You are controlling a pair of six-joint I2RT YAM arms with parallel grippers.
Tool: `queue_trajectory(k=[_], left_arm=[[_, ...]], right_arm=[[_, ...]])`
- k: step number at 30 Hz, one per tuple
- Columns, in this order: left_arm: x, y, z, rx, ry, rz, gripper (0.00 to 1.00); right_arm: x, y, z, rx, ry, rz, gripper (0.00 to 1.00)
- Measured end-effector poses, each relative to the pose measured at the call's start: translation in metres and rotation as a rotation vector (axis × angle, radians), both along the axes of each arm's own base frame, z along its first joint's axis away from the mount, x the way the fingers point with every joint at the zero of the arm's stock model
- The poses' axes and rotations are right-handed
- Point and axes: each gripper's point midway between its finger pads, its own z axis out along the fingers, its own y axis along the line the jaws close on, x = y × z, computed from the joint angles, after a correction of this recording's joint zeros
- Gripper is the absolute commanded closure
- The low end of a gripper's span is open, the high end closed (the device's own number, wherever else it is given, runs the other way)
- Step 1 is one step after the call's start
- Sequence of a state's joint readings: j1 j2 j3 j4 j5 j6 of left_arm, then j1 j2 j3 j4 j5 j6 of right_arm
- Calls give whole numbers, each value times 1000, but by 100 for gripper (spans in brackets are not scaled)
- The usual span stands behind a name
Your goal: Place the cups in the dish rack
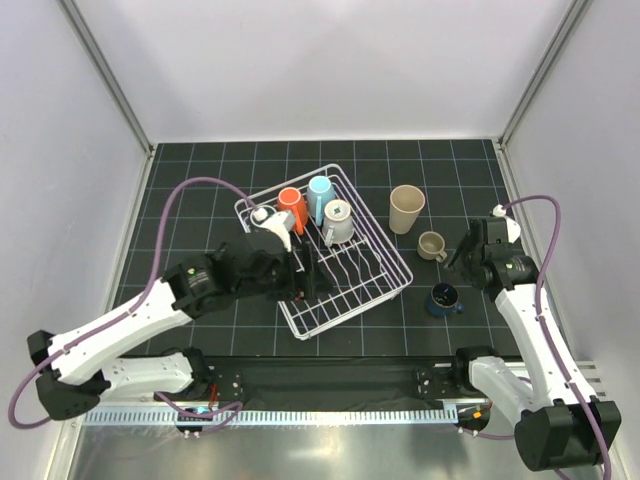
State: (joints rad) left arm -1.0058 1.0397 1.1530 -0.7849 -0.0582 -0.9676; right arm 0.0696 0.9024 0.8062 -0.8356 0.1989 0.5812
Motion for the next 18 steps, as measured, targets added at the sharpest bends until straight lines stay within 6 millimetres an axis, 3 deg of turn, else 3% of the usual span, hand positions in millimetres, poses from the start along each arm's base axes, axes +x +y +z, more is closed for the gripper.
queue_trajectory(k=[4, 11, 13, 18], left_arm=[[-6, -17, -8, 17, -6, -21, 19], [-8, -20, -6, -21, -30, 0, 18], [-7, -18, -4, -24, -39, 9, 18], [-1, -11, 1, -27, -73, 42, 16]], right_arm=[[0, 5, -1, 26, 0, 12, 51], [17, 16, 2, 54, -26, 83, 44], [31, 22, 7, 69, -29, 112, 33], [81, 36, 31, 107, -98, 175, 25]])
